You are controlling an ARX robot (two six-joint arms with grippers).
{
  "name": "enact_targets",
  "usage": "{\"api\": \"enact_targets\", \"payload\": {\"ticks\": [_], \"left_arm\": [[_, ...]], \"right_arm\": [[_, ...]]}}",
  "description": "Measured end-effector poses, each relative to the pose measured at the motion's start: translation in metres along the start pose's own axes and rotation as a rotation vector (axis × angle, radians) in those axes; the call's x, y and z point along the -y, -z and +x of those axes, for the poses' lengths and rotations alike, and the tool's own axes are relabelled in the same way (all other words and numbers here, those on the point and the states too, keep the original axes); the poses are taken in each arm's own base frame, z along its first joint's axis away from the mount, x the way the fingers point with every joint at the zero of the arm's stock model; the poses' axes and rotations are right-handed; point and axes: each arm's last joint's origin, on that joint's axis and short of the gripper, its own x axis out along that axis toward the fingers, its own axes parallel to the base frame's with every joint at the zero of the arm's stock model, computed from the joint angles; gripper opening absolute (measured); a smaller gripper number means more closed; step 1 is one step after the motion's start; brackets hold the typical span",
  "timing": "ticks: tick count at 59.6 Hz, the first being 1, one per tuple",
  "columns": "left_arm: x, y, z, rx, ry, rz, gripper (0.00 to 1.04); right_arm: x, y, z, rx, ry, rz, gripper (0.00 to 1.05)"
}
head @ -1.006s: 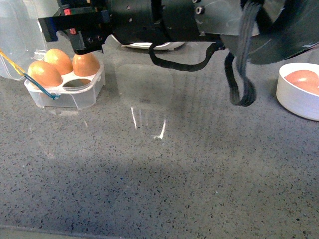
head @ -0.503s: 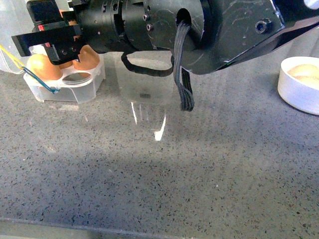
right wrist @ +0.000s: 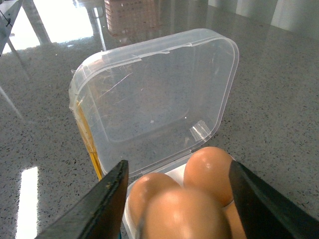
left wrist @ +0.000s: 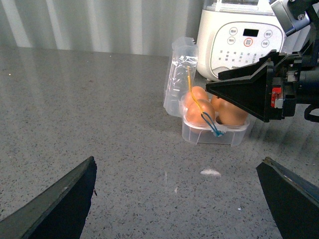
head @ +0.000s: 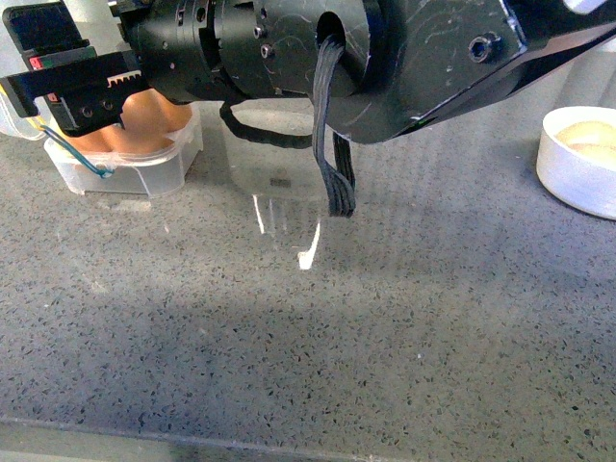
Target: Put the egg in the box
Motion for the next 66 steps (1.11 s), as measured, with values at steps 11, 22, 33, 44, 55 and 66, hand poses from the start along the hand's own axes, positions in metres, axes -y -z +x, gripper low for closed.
{"api": "enact_targets", "payload": {"ticks": [11,22,33,44,55,66], "left_arm": [[0.000,0.000,0.000,0.000,0.000,0.000,0.98],[0.000,0.000,0.000,0.000,0.000,0.000,0.98],[0.000,0.000,0.000,0.000,0.000,0.000,0.98],[0.000,0.000,0.000,0.000,0.000,0.000,0.98],[0.000,0.000,0.000,0.000,0.000,0.000,0.98],[0.000,0.000,0.000,0.000,0.000,0.000,0.98]], "right_arm": [[0.004,0.000,-0.002,-0.001,0.014,-0.008,0.64],[0.007,-0.002,-0.010,0.009,0.029,-0.010,0.94],[0.016,-0.014,-0.031,0.078,0.084,0.002,0.97],[0.033,-0.025,-0.067,0.118,0.245,0.033,0.97],[0.042,-0.032,-0.109,0.153,0.411,0.055,0.97],[0.032,-0.050,-0.154,0.171,0.499,0.006,0.97]]}}
